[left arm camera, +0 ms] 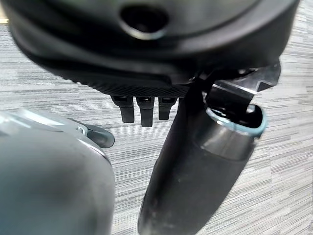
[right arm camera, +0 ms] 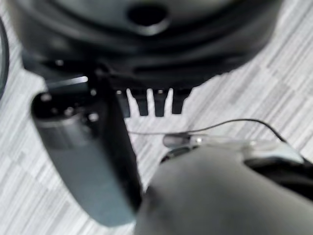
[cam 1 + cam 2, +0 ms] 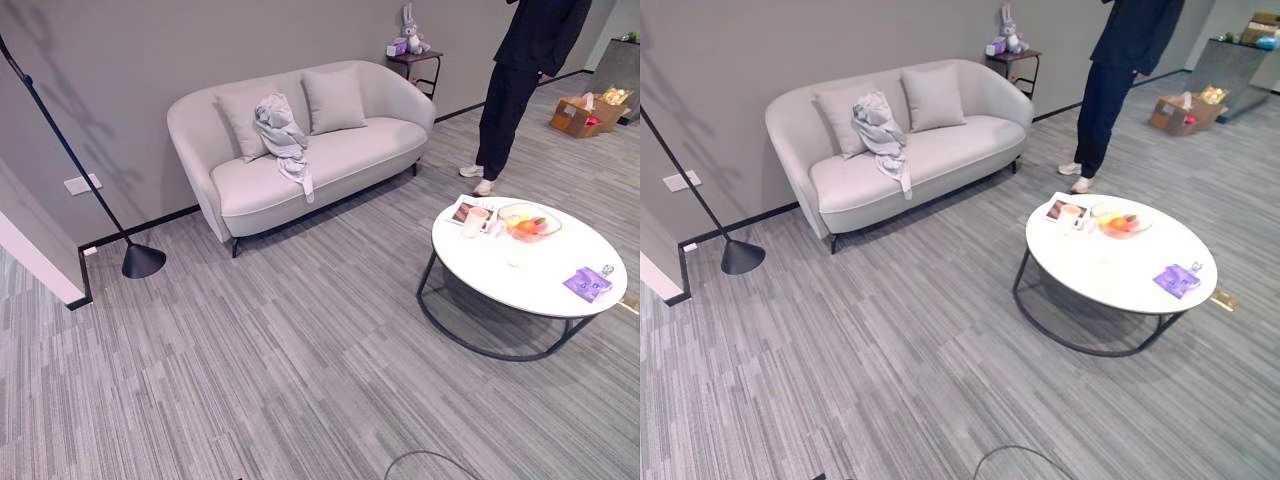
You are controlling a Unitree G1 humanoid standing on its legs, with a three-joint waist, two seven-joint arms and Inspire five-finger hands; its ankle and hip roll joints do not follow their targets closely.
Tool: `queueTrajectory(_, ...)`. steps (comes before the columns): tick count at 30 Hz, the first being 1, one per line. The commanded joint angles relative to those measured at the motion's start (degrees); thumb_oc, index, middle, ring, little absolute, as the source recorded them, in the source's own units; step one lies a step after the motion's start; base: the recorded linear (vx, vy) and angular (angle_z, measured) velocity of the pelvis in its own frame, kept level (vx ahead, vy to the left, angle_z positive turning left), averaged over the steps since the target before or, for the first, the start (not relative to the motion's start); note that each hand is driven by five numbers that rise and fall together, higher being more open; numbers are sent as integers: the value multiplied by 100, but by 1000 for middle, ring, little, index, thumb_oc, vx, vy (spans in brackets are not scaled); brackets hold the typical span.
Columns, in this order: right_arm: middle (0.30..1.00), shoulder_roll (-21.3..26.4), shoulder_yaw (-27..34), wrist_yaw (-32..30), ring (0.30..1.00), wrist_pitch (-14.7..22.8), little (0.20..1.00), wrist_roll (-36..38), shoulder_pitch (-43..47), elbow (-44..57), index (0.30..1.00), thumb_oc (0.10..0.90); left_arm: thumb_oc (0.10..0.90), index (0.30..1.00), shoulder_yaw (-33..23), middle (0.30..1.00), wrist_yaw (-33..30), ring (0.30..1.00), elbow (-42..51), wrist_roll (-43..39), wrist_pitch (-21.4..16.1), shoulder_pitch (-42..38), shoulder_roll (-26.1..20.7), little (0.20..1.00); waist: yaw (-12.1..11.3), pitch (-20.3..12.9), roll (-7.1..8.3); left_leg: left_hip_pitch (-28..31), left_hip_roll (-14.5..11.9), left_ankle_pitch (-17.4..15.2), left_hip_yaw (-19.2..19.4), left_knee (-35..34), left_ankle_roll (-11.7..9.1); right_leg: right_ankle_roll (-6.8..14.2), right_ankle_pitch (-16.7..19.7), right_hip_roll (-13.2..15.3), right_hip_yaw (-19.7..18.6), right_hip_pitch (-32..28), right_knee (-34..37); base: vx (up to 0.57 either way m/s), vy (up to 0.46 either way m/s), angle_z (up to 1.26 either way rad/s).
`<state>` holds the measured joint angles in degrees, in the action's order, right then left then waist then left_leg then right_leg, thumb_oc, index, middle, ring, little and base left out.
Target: Hang the clothes on the sofa on the clothes rack.
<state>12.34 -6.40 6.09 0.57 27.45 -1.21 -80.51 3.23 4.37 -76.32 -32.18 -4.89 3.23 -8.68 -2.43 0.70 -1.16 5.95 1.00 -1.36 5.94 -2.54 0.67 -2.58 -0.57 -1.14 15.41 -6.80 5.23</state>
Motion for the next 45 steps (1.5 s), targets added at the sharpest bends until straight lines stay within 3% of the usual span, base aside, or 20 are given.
queueTrajectory(1,900,-167,-202,94,900,29,900,-373,170,-419,900,800,800,900,156,900,59,900,-321,252,-204,-311,163,900,-151,-206,221,-39,37,-270,-187,-130,-17,673,-295,495,-143,-57,-181,54,107,1)
queueTrajectory(5,900,-218,-546,97,900,-8,900,-1019,319,-360,900,800,800,900,381,900,16,900,-276,549,-187,-520,87,900,-155,1,200,-207,96,-387,-203,92,151,737,-546,662,-58,415,-1175,-13,202,1)
queueTrajectory(7,900,-229,-551,161,900,-1,900,-1153,403,-191,900,800,800,900,483,900,96,900,-297,726,-107,-590,16,900,-17,415,-91,105,70,-615,-103,164,411,1347,177,1278,319,1659,-3785,156,368,-3)
queueTrajectory(9,900,-206,-390,153,900,3,900,-968,330,-188,900,800,800,900,475,900,88,900,-398,849,-100,-588,-64,900,47,427,-60,281,58,-765,-163,43,274,1149,197,1625,456,1697,-2483,484,-150,-3)
queueTrajectory(10,900,-218,-321,144,900,-23,900,-857,337,-235,900,800,800,900,533,900,50,900,-397,901,-140,-672,-72,900,125,482,49,409,45,-910,-363,12,90,1259,717,1856,24,1787,-750,538,-356,41)
queueTrajectory(16,900,-306,-218,229,900,-95,900,-840,191,-293,900,800,800,900,617,900,28,900,-398,890,-213,-749,-15,900,273,440,211,924,-79,-1181,-547,-180,-113,1526,1452,2166,-108,1906,-159,349,-182,35)
queueTrajectory(21,900,-257,-488,187,900,-62,900,-1186,159,-327,900,800,800,900,718,900,-4,900,-344,856,-236,-696,100,900,325,162,147,935,-739,-977,-910,-9,-471,1348,1229,1685,-44,1730,-201,341,-300,65)
queueTrajectory(23,900,-261,-857,144,900,-1,900,-1375,237,-133,900,800,800,900,699,900,-29,900,-398,793,-221,-643,145,900,243,53,26,688,-1121,-301,-1122,424,-726,1088,944,1160,43,1572,-94,299,-376,14)
queueTrajectory(26,900,-112,-1019,103,900,76,900,-1249,453,38,900,800,800,900,588,900,-90,900,-409,770,-198,-624,77,900,91,-36,88,335,-1422,569,-1078,1644,-949,689,325,623,215,1149,-23,408,-484,-23)
queueTrajectory(27,900,-115,-1018,103,900,76,900,-1249,455,38,900,800,800,900,588,900,-90,900,-409,770,-198,-626,75,900,106,-45,107,315,-1401,588,-1094,1637,-944,693,329,648,225,1162,-23,310,-375,-24)
queueTrajectory(28,900,-88,-1071,53,900,116,900,-1088,561,202,900,800,800,900,569,900,-138,900,-310,714,-191,-680,-6,900,-8,96,250,-44,-1506,965,-943,2705,-822,484,93,499,227,839,-23,256,-383,-6)
queueTrajectory(30,900,-46,-1132,22,900,130,900,-997,700,279,900,800,800,900,542,900,-206,900,-179,662,-210,-752,-123,900,-124,329,481,-450,-1591,1062,-651,3511,-601,347,21,455,166,576,-23,320,-438,-24)
queueTrajectory(31,900,-29,-1226,14,900,90,900,-1058,767,237,900,800,800,900,528,900,-232,900,-57,558,-251,-826,-125,900,-299,474,545,-979,-1184,418,-481,3697,-449,354,-119,463,29,420,-23,305,-264,-121)
queueTrajectory(34,900,-79,-1302,33,900,71,900,-1198,676,124,900,800,800,900,456,900,-268,900,-8,445,-313,-825,-170,900,-532,524,547,-1752,-509,-146,-335,3007,-248,427,-290,423,-137,243,-23,251,-52,-25)
queueTrajectory(36,900,-96,-1326,34,900,77,900,-1207,640,121,900,800,800,900,466,900,-257,900,-11,435,-309,-810,-162,900,-578,539,533,-1938,-345,-101,-171,2453,-185,441,-352,385,-153,163,-23,230,28,6)
queueTrajectory(37,900,-146,-1359,59,900,75,900,-1284,574,76,900,800,800,900,359,900,-229,900,-108,406,-265,-735,-190,900,-707,471,411,-2120,-100,461,-31,1195,-198,410,-515,118,-239,-44,-23,232,32,15)
queueTrajectory(38,900,-146,-1359,59,900,75,900,-1284,574,76,900,800,800,900,359,900,-229,900,-109,406,-265,-735,-190,900,-704,461,416,-2114,-93,493,-31,1152,-198,410,-510,123,-237,-31,-23,410,37,28)
queueTrajectory(39,900,-253,-1415,65,900,82,900,-1405,536,25,900,800,800,900,253,900,-202,900,-244,377,-239,-669,-202,900,-833,454,339,-2367,-75,920,185,588,-310,358,-672,-120,-294,-221,-23,278,0,9)
queueTrajectory(43,900,-453,-1612,127,900,84,900,-1648,496,26,900,800,800,900,-29,900,-133,900,-517,430,-172,-426,-267,900,-964,338,448,-2113,94,893,232,290,-103,313,-815,-299,-439,-576,-23,350,30,-24)
queueTrajectory(45,900,-618,-1792,212,900,74,900,-1788,437,225,900,800,800,900,-304,900,-143,900,-715,431,-107,-325,-388,900,-1017,221,731,-1978,148,687,428,546,48,358,-1058,-242,-543,-690,-482,467,85,10)
